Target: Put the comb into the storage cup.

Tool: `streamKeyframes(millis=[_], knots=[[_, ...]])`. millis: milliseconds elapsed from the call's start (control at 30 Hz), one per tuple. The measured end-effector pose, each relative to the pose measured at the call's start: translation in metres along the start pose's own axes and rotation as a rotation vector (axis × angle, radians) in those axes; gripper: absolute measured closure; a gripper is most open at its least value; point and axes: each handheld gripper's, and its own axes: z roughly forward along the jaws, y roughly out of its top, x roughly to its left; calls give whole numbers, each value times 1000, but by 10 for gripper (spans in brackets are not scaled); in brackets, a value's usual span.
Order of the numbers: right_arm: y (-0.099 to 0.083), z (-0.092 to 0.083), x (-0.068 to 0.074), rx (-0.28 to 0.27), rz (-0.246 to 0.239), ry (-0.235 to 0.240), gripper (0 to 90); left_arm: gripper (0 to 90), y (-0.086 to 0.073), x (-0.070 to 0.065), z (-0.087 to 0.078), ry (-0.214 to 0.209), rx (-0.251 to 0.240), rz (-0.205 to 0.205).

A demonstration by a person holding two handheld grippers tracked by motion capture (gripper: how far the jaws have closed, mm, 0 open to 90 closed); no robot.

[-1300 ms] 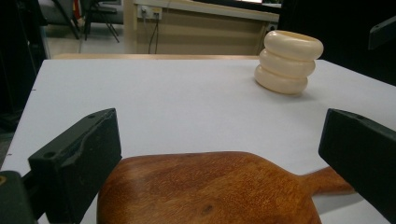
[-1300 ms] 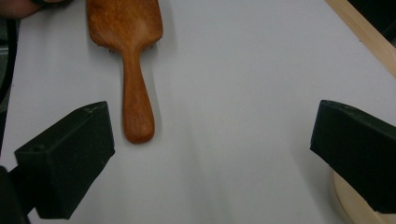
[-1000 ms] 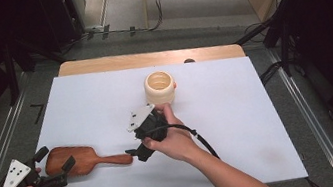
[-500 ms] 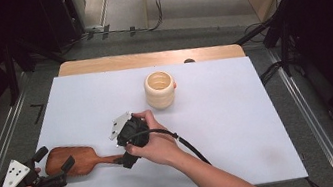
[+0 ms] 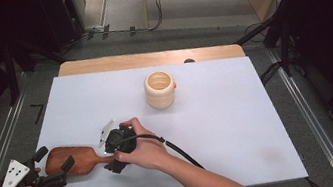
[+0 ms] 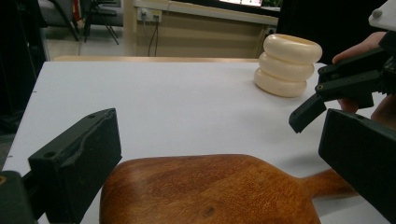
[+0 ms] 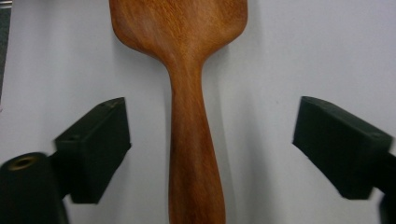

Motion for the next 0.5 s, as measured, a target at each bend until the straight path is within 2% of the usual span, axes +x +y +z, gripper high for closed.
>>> streamKeyframes(millis=[100,133,267,333,367,433,500], knots=[[1,3,1,-4,6,19,122,0,0,0,0,0,0,0],[3,6,2,16,13,18,153,0,0,0,0,-1,-1,0],[6,12,1,30,16,19,186,0,0,0,0,-1,-3,-2],[8,14,0,39,26,52,213,0,0,0,0,-1,-3,-2],[8,15,-1,39,22,77,250,0,0,0,0,-1,-4,-3],[8,17,-1,27,25,72,315,0,0,0,0,-1,-4,-3],[10,18,0,42,43,73,368,0,0,0,0,-1,-4,-3]])
